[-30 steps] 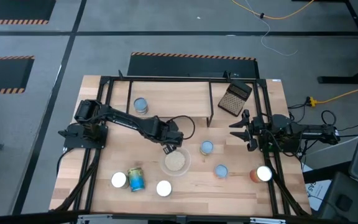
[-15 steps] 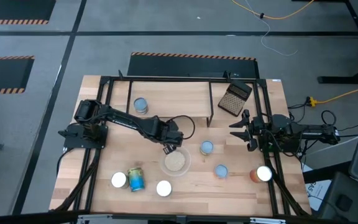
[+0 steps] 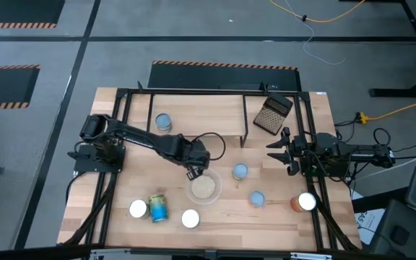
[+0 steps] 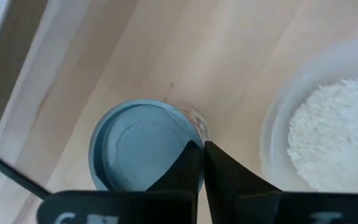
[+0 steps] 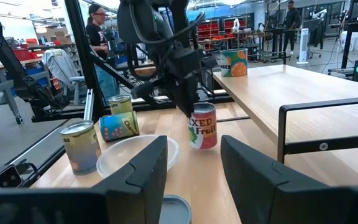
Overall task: Pick and place cans onto a shelf
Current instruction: Put the canned mixed fruit on the shelf
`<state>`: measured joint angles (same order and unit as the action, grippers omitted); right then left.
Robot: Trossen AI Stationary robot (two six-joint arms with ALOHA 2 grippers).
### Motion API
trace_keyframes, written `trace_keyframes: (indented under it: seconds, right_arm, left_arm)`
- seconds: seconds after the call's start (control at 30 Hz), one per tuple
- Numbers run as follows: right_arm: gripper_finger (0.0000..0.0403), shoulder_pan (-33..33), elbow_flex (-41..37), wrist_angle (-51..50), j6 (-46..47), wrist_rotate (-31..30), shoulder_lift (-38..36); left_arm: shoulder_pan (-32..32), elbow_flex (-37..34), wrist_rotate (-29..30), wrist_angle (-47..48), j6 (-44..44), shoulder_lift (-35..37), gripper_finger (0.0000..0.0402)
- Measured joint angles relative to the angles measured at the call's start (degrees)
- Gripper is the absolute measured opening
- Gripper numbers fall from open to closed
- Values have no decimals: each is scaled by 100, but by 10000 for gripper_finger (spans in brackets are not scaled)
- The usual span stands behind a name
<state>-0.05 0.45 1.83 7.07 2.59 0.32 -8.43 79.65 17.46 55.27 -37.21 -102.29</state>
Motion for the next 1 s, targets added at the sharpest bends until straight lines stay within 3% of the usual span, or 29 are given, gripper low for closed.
trace_keyframes:
  seconds: [0.5, 1.0]
  right_arm:
    - [155, 2, 0, 4, 0, 0, -2]
    - [155, 0, 4, -14, -2, 1, 8]
  left_arm:
    - [-24, 5, -1256, -161, 1542, 675, 3]
    - [262, 73, -1205, -498, 2804, 1525, 8]
